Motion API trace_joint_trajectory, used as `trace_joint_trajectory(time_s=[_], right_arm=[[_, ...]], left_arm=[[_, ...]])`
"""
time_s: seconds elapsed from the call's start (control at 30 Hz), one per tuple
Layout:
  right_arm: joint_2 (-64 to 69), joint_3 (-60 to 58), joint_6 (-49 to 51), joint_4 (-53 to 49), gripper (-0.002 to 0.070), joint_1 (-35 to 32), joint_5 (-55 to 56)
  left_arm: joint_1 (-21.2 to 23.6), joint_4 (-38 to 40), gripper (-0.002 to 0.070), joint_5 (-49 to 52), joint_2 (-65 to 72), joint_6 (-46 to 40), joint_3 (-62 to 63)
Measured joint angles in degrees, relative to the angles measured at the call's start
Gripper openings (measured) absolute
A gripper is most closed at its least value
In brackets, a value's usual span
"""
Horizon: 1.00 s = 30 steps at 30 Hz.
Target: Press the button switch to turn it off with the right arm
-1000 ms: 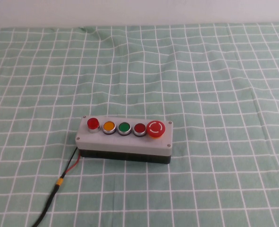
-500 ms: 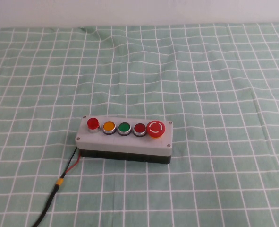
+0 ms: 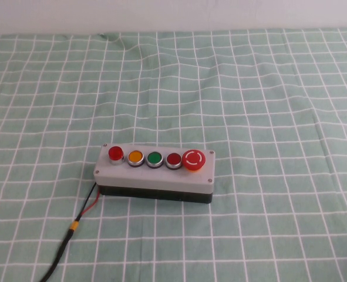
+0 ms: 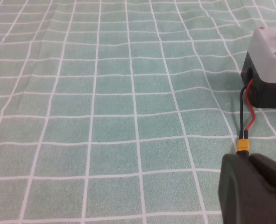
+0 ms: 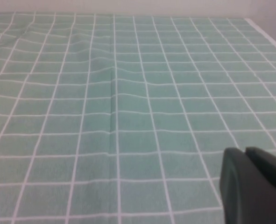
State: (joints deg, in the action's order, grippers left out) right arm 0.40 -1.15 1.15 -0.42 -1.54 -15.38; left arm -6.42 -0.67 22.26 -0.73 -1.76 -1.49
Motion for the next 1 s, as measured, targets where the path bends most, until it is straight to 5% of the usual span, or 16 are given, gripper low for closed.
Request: trace_joint_trajectory(time_s=[1.0], right_arm=[[-0.8,-0.3,0.0,1.7,-0.0016,0.0,-5.8]], left_arm=[[0.0,0.0,-0.0004,0.0,0.0,0.0,0.0]])
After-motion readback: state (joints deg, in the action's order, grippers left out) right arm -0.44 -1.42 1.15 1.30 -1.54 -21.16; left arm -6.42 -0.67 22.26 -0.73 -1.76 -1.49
